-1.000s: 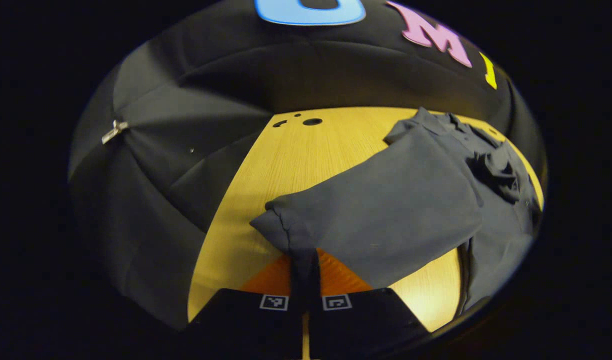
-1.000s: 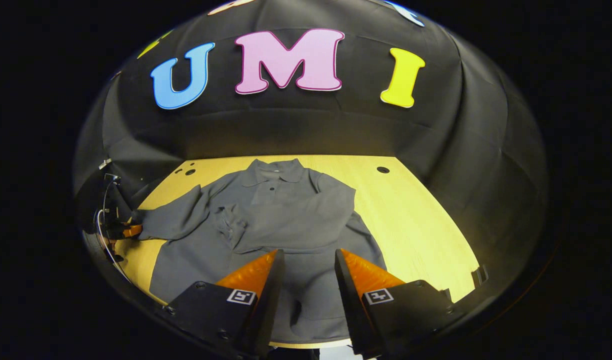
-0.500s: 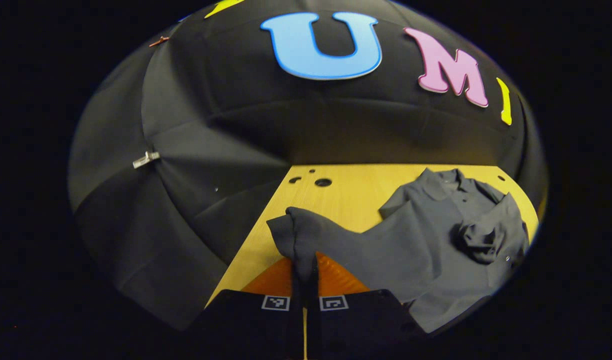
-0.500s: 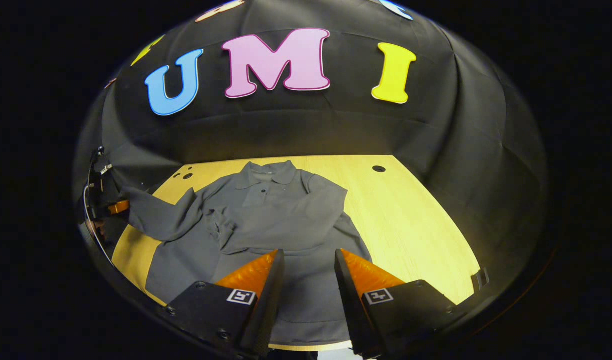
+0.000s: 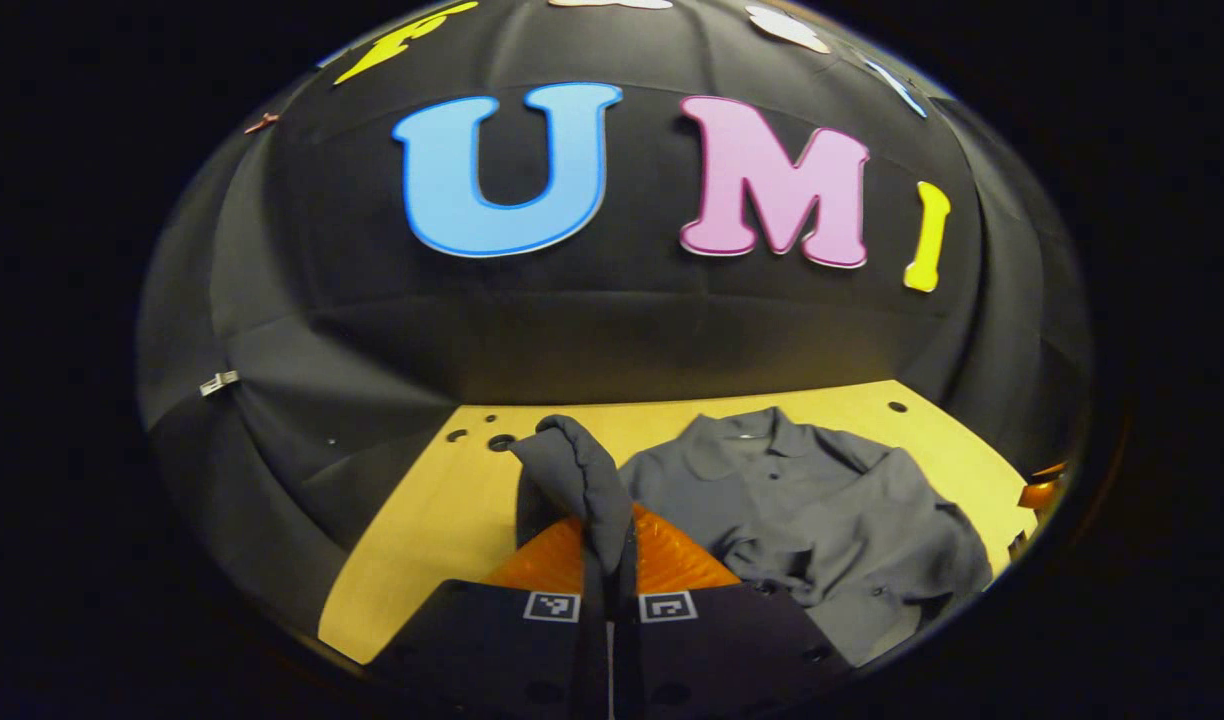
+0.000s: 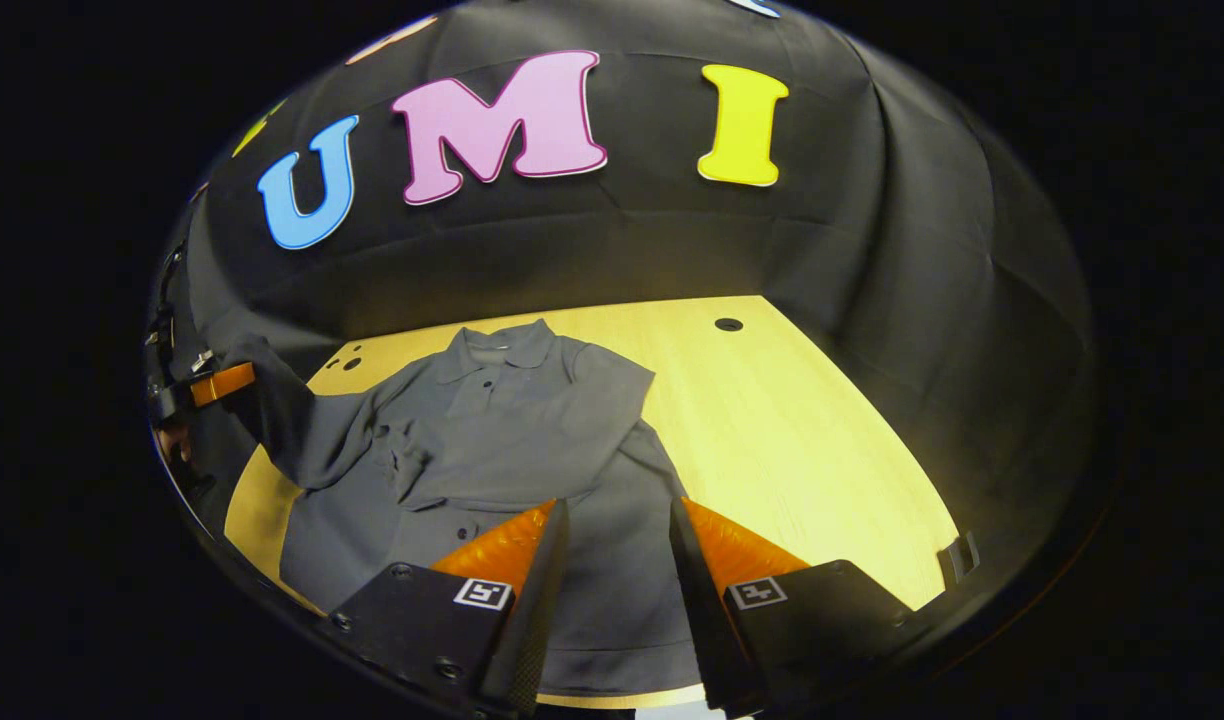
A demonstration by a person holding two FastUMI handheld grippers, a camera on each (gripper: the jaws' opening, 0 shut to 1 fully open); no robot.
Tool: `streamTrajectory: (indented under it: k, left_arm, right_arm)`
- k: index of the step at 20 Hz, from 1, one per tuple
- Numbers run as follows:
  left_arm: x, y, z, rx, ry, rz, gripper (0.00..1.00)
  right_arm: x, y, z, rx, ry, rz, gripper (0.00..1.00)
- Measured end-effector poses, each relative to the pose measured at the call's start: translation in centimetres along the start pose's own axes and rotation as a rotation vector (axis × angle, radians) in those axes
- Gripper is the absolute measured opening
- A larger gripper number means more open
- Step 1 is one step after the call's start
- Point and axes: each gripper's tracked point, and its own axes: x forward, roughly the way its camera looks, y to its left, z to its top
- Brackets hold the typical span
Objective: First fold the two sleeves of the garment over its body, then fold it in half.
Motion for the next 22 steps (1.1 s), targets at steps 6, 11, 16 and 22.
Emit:
streamTrajectory:
  k: [6, 11, 16, 22]
  left_arm:
    - [2.0, -8.9, -0.7, 0.008, 0.031, -0.101, 0.07]
    - [3.7, -15.5, -2.6, 0.024, 0.079, -0.167, 0.07]
    - [5.8, -20.4, -5.6, 0.048, 0.142, -0.199, 0.07]
    - [9.1, -24.1, -10.7, 0.095, 0.244, -0.213, 0.07]
  right_arm:
    - [0.8, -3.2, -1.0, 0.008, 0.037, -0.003, 0.61]
    - [2.1, -5.9, -1.9, 0.012, 0.073, 0.002, 0.61]
    - [4.1, -8.2, -2.6, 0.018, 0.107, 0.009, 0.61]
    - [6.2, -10.4, -4.3, 0.019, 0.166, 0.016, 0.62]
